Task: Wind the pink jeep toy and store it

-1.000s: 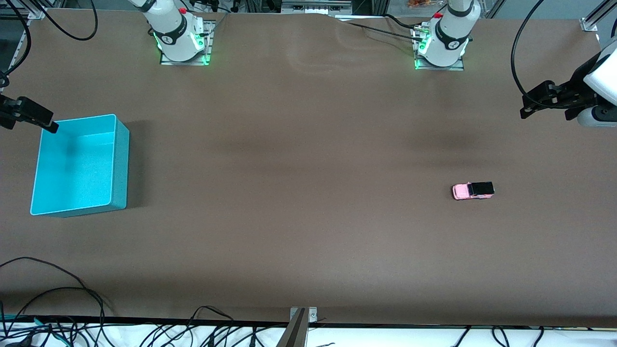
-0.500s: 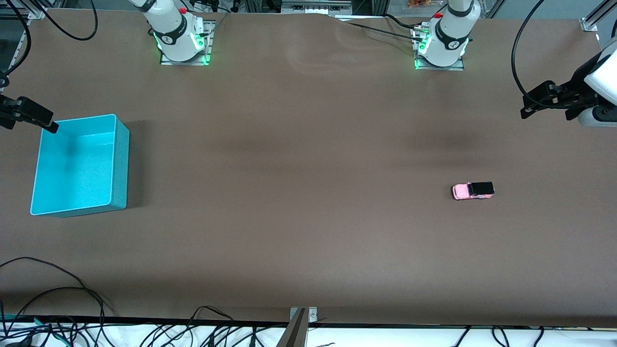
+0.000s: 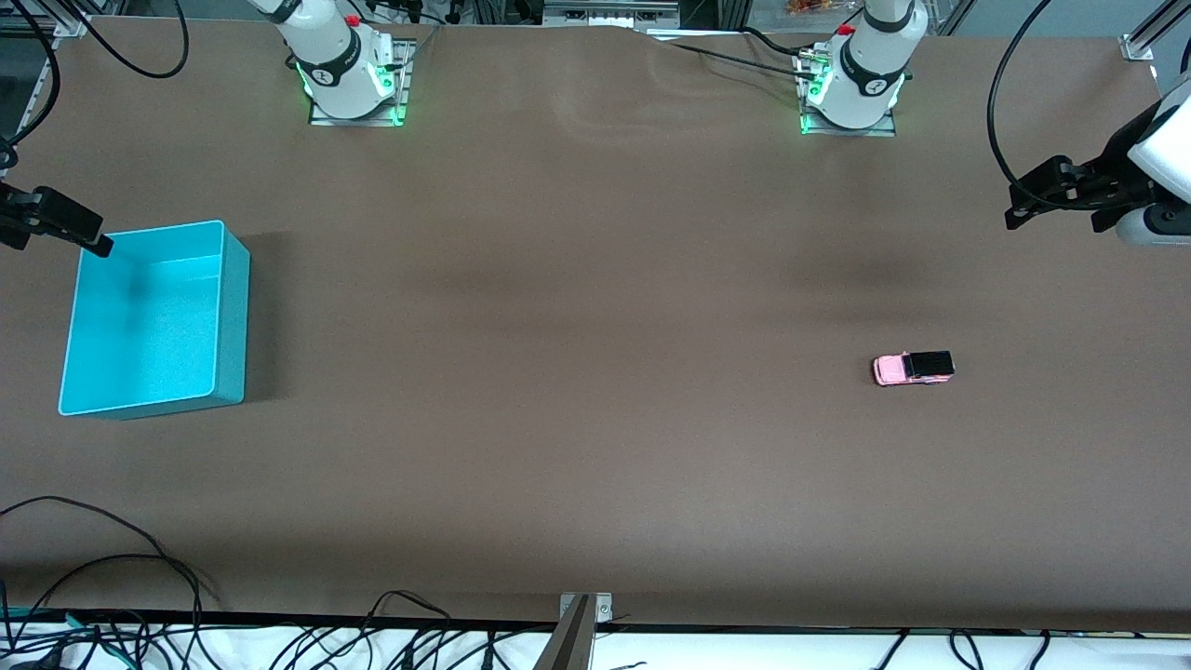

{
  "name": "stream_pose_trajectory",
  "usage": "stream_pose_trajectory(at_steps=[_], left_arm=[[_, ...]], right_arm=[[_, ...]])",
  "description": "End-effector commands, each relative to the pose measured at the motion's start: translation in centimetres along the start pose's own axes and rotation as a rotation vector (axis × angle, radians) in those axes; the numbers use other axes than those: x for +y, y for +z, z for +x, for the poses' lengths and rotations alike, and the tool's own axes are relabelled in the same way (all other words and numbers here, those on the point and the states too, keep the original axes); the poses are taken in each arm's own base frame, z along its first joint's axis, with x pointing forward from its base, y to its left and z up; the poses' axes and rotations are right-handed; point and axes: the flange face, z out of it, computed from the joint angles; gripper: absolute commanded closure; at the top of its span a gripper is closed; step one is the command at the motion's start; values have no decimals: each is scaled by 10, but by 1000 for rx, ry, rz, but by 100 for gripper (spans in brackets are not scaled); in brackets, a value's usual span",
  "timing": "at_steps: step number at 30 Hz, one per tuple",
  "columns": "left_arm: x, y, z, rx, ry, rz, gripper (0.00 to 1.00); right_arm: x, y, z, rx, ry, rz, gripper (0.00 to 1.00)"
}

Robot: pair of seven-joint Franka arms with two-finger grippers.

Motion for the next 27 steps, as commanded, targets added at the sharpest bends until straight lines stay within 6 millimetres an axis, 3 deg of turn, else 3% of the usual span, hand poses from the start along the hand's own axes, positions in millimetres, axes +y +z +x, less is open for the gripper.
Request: stream_pose_trajectory(at_steps=[1, 27], left_arm=[[-1, -5, 2, -3, -5, -6, 0], [-9, -3, 4, -8, -13, -16, 0]], right_arm=[[2, -8, -2, -1, 0, -10, 0], [2, -8, -2, -1, 0, -10, 0]])
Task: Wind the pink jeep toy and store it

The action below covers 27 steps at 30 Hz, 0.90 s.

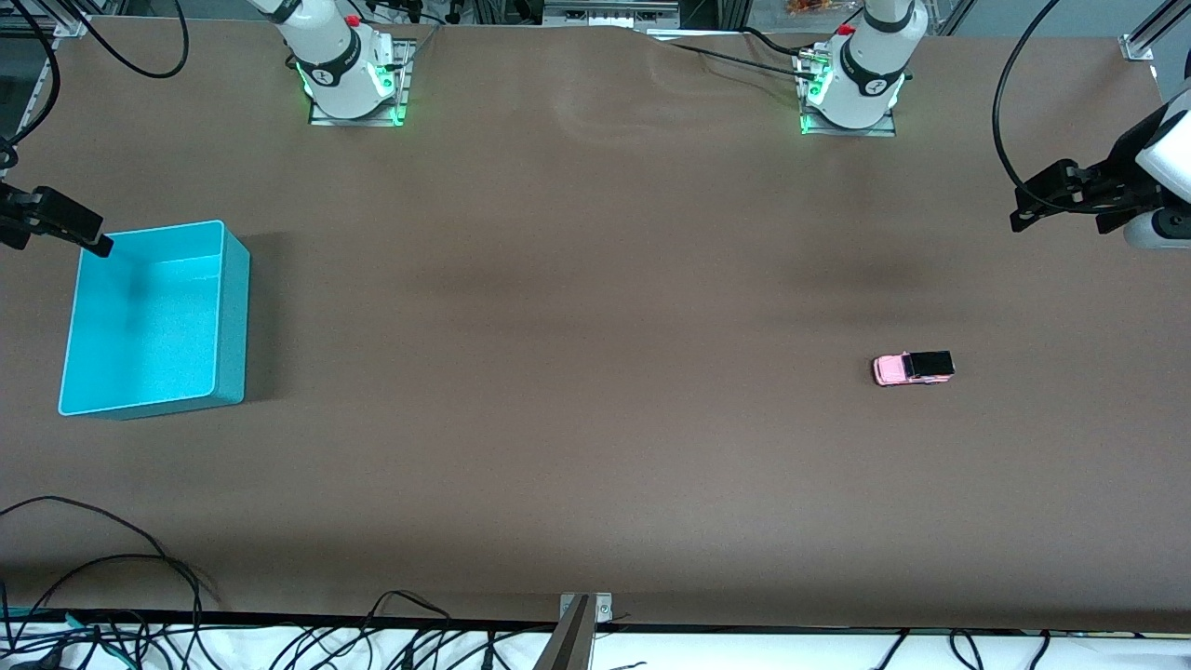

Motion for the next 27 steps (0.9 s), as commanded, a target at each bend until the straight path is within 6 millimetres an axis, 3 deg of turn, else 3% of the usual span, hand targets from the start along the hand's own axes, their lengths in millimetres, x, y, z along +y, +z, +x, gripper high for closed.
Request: stream_pose_trajectory(at_steps=[1, 17, 27], left_arm=[[-1, -6, 2, -2, 1, -15, 0], [-9, 3, 4, -21, -14, -14, 0], [-11, 41, 15, -41, -30, -16, 0]], right_arm=[[3, -8, -3, -1, 1, -10, 0], [1, -7, -2, -2, -2, -10, 0], [2, -7, -2, -2, -2, -10, 0]])
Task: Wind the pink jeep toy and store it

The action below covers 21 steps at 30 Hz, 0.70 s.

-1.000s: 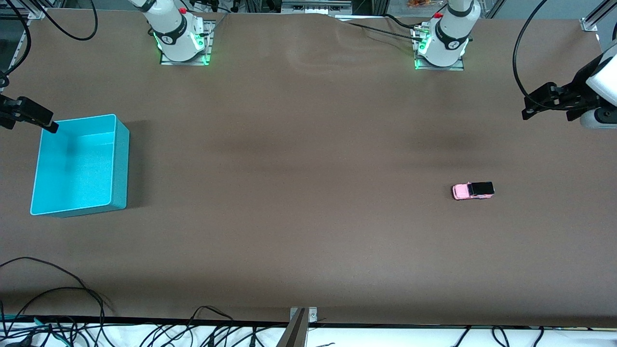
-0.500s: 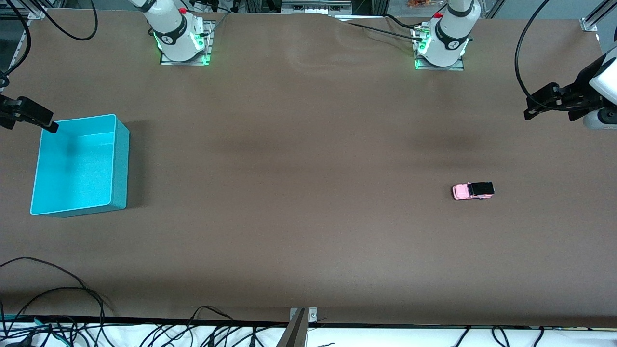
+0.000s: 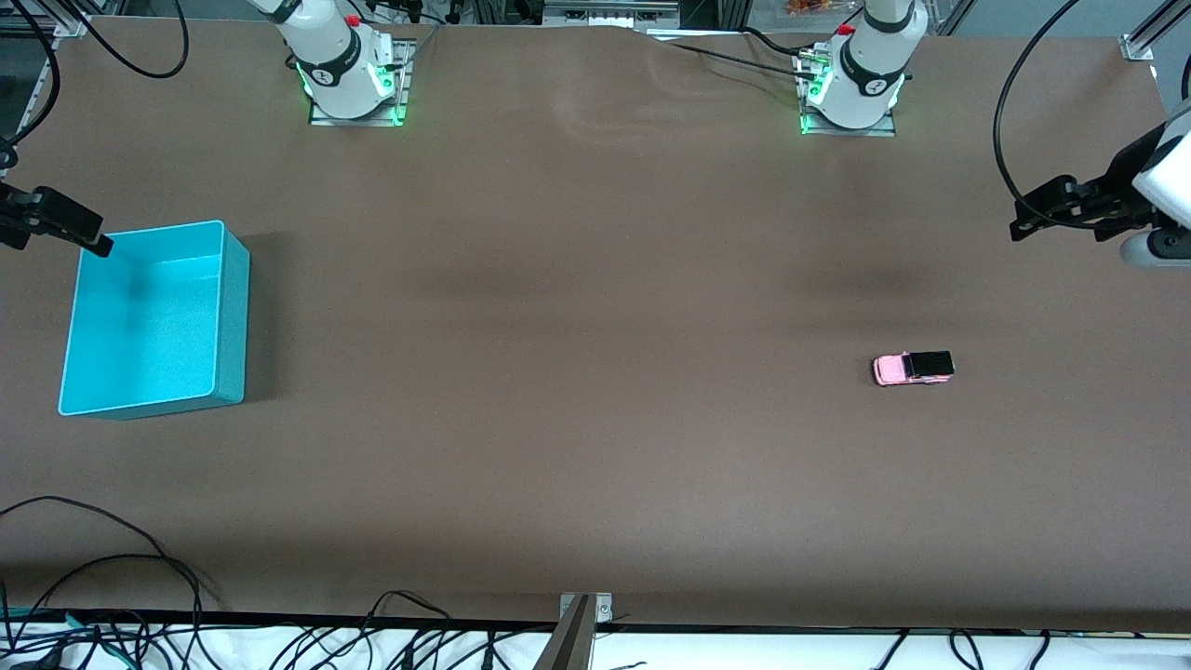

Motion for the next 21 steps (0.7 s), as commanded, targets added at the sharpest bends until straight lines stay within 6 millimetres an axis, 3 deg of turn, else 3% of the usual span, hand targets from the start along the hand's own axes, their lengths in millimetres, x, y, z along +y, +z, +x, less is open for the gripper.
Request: stream_pose_trajectory(at_steps=[1, 6, 12, 21], left_arm=[[-2, 25, 8, -1, -12, -15, 0], [-2, 48, 13, -7, -13, -13, 0], [-3, 90, 20, 5, -13, -11, 0], [-4, 127, 25, 25, -19, -10, 0]], right_arm=[[2, -8, -3, -1, -1, -10, 0], [1, -8, -2, -1, -2, -10, 0], [1, -7, -2, -2, -2, -10, 0], [2, -8, -2, -1, -1, -10, 0]])
